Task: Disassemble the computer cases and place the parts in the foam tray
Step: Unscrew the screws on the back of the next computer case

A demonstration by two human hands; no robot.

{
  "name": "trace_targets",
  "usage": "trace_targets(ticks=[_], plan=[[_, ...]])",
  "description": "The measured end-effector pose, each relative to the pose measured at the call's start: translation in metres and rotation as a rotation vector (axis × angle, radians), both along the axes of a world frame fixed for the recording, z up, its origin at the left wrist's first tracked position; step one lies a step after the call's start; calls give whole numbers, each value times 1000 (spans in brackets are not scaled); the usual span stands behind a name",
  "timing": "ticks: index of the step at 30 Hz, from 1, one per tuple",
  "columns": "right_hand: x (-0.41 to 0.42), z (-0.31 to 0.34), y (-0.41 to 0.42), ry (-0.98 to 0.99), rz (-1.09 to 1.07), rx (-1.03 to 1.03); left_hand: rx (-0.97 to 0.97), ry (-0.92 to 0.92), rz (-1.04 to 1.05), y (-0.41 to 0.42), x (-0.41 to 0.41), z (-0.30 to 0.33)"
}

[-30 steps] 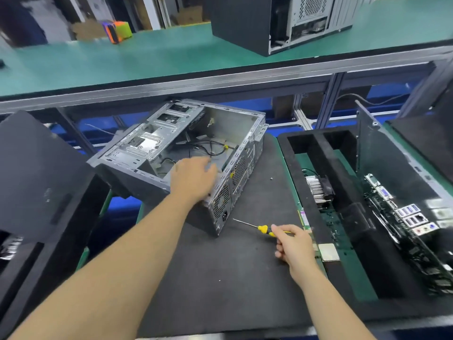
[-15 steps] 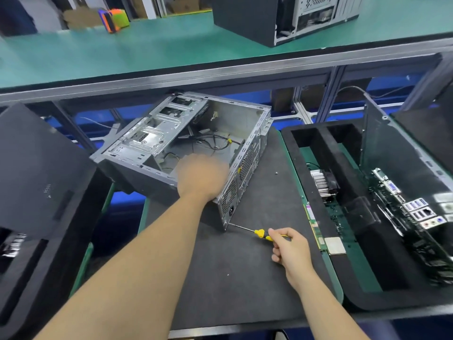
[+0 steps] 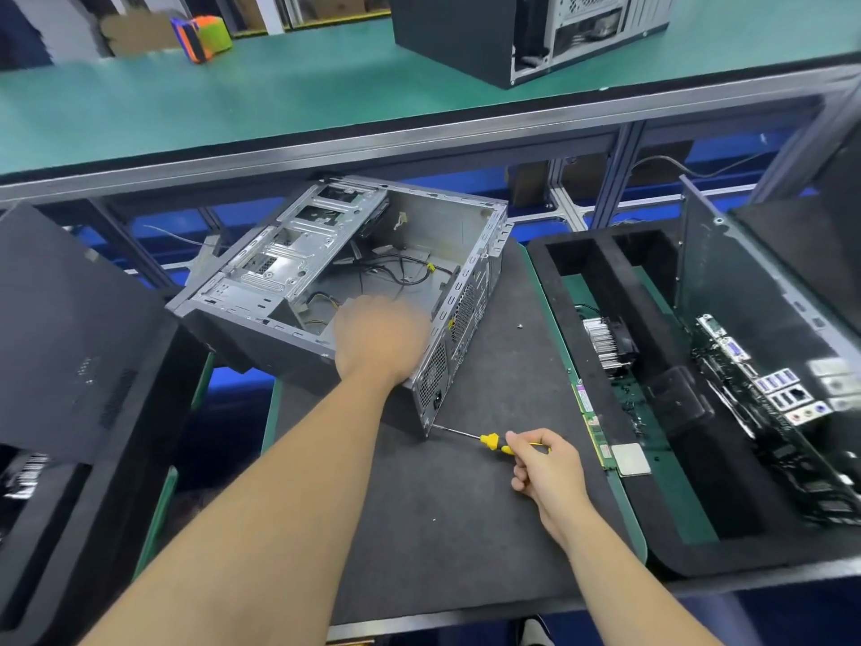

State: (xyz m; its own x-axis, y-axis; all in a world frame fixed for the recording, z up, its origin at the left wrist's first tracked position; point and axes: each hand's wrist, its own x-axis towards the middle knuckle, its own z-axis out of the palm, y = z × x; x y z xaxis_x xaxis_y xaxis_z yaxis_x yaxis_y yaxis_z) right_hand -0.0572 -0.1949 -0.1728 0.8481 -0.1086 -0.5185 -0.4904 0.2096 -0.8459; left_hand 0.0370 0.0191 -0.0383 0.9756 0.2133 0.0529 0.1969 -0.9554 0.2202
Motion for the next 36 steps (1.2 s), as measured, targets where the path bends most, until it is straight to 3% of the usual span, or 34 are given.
trace_targets(ticks=[10,15,17,20,24,31,36], plan=[[2,5,-3,17,69,-9,16,-4,11,-1,0,-1],[10,10,-10,348,238,-157,28,13,4,-3,1,-3],[16,9,-7,341,198,-209,40,21,-1,-3,2,-5],[22,8,-1,172,144,-354,50,26,-10,-3,4,-6],[-1,0,4,-156,168,-749,53,33,-14,-3,4,-9],[-20,-14,1,-434,193,-790,54,35,-13,-4,4,-9],[-34,-13,2,-733,345,-1067,59,31,-12,-5,3,-9]])
